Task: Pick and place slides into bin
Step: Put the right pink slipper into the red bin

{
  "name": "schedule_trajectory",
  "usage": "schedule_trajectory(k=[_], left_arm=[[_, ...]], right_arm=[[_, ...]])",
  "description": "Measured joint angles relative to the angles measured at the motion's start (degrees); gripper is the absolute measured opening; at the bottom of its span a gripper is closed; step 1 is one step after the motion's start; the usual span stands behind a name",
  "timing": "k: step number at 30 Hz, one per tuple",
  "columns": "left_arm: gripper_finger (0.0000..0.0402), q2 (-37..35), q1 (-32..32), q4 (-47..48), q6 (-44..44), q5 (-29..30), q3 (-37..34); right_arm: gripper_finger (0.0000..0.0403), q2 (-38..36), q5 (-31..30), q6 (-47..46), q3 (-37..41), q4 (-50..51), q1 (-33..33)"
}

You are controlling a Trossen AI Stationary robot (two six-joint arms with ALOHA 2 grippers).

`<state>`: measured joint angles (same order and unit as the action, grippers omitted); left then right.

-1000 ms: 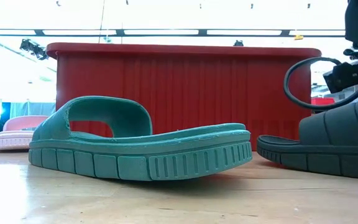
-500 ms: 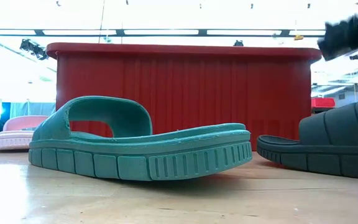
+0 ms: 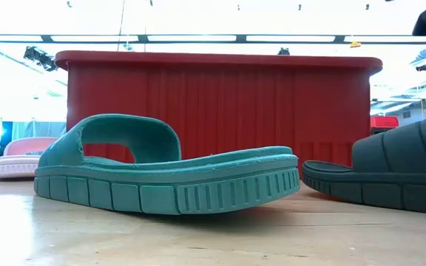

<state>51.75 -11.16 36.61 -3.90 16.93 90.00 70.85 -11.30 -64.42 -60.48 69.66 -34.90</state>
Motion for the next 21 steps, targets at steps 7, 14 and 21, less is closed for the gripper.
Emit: schedule_trajectory(k=[7,14,21], left_arm=[[0.0172,0.0,0.0,0.12,-0.01,-0.19,0.0],[0.0172,0.02,0.0,0.1,-0.02,-0.19,0.0],[0.0172,0.07,0.0,0.07,0.0,-0.22,0.02]], right_arm=[[0.0119,0.02,-0.38,0.06,6.98,-2.3,3.02],[0.0205,0.02,-2.25,5.38,15.67,-2.42,3.31],[0.0226,0.04,-10.16,5.2,23.46,-8.51,3.31]])
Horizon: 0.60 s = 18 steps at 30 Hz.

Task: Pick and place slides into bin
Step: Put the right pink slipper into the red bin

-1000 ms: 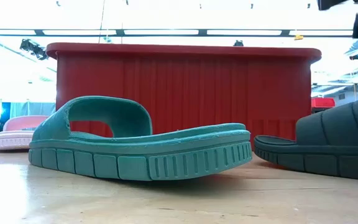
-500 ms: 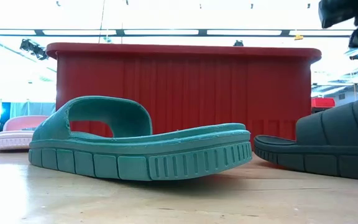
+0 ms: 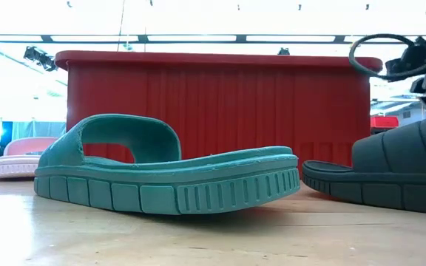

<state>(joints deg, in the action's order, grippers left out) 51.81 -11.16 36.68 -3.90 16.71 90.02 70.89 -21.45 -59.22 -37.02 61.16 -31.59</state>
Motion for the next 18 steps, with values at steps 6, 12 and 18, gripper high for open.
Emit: schedule_trajectory(k=[6,12,18], left_arm=[[0.0172,0.0,0.0,0.01,-1.49,0.0,0.0],[0.0172,0.0,0.0,0.01,-1.49,0.0,0.0],[0.0172,0.0,0.0,0.01,-1.51,0.0,0.0]], right_arm=[[0.0219,-0.02,-2.51,-0.14,4.95,-2.83,0.0],[0.0208,-0.02,-2.18,-3.95,10.28,-9.3,-0.01],[0.014,-0.13,-3.86,-9.72,12.09,-10.54,-0.09]])
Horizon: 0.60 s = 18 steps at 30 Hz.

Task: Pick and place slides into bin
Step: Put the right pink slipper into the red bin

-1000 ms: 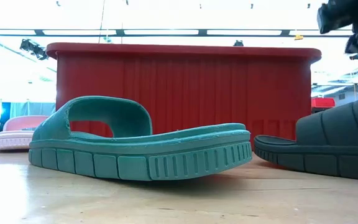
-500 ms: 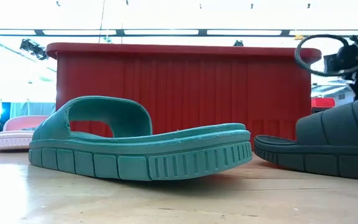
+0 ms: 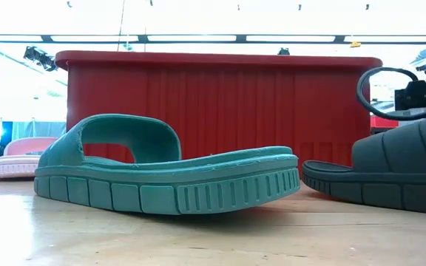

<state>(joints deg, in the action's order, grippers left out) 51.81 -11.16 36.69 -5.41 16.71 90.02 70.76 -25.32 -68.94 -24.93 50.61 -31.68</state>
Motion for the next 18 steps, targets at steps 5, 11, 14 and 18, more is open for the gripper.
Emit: schedule_trajectory(k=[5,11,14,18], left_arm=[[0.0172,0.0,0.0,0.0,0.0,0.0,0.0],[0.0172,0.0,0.0,0.0,-0.02,0.0,0.02],[0.0172,0.0,0.0,-0.04,-0.32,0.01,0.04],[0.0172,0.0,0.0,-0.02,-1.91,0.02,0.04]], right_arm=[[0.0038,0.02,-0.18,-0.29,0.09,-2.56,0.0],[0.0023,0.24,3.42,-1.08,-3.12,-3.5,-0.09],[0.0023,-0.66,7.49,-0.01,-8.67,-4.05,-0.39],[0.0023,-1.6,13.0,0.53,-17.83,0.68,-0.28]])
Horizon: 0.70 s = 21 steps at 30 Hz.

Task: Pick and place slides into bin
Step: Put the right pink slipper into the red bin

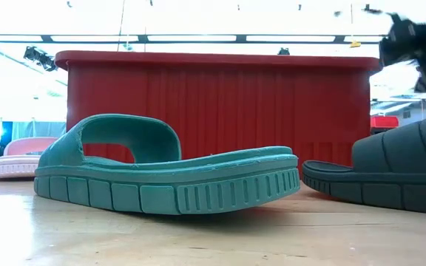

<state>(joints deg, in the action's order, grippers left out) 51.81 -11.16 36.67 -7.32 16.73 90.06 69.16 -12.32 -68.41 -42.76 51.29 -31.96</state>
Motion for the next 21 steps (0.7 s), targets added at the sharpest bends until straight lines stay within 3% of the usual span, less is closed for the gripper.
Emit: schedule_trajectory(k=[5,12,16,21], left_arm=[[0.0172,0.0,0.0,0.0,-0.02,-0.02,0.0],[0.0172,0.0,0.0,0.02,-2.28,-0.01,0.0],[0.0172,0.0,0.0,0.03,-2.53,-0.02,0.0],[0.0172,0.0,0.0,0.02,-2.51,-0.02,0.0]], right_arm=[[0.0022,0.05,6.09,-0.43,-14.39,4.82,-0.16],[0.0022,0.07,10.52,7.12,-37.75,2.15,-2.02],[0.0022,0.05,1.41,21.89,-50.65,0.36,-3.59],[0.002,0.08,-19.55,48.58,-61.41,2.43,-2.93]])
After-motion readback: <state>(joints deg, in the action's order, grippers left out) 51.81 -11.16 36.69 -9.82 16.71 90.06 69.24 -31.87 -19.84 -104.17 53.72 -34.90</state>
